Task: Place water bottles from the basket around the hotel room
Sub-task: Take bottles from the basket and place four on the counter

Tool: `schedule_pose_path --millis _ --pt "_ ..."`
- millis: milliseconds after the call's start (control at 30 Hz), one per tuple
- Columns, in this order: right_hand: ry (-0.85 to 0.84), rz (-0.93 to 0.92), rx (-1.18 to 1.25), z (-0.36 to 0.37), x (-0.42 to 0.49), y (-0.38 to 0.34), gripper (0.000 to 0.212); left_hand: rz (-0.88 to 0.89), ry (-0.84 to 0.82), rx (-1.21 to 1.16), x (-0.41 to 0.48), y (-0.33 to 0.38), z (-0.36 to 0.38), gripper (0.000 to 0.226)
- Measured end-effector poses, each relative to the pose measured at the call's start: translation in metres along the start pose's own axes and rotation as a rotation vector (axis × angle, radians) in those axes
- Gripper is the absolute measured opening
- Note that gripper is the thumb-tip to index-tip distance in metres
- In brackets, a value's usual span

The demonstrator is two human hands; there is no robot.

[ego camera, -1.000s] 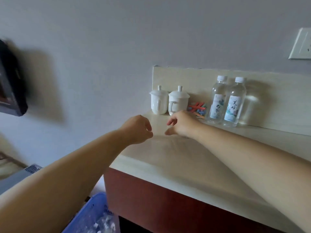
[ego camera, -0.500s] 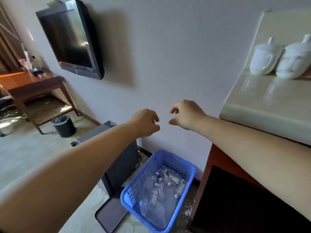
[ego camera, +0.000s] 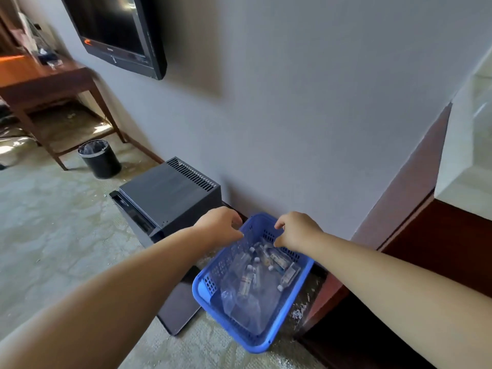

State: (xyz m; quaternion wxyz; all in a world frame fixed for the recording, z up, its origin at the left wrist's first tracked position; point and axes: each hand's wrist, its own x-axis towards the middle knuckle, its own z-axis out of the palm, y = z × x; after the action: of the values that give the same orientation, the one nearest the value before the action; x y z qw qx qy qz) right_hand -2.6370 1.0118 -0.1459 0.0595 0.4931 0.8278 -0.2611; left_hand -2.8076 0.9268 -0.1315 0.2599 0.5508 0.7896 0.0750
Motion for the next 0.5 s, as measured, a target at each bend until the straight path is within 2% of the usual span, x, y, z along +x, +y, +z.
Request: schedule_pose_path --millis 133,267,500 --pt "-0.059 0.030 0.011 0.011 0.038 0.009 0.045 -0.065 -0.044 0.007 0.031 -0.021 0.012 0.042" --pt "-0.097 0.074 0.132 0.024 0.067 0.012 0.053 -0.091 -0.096 0.015 0.062 -0.040 0.017 0.044" --pt "-0.067 0.205 0.246 0.060 0.113 0.013 0.048 0.004 -0.208 0.088 0.142 -0.072 0.027 0.040"
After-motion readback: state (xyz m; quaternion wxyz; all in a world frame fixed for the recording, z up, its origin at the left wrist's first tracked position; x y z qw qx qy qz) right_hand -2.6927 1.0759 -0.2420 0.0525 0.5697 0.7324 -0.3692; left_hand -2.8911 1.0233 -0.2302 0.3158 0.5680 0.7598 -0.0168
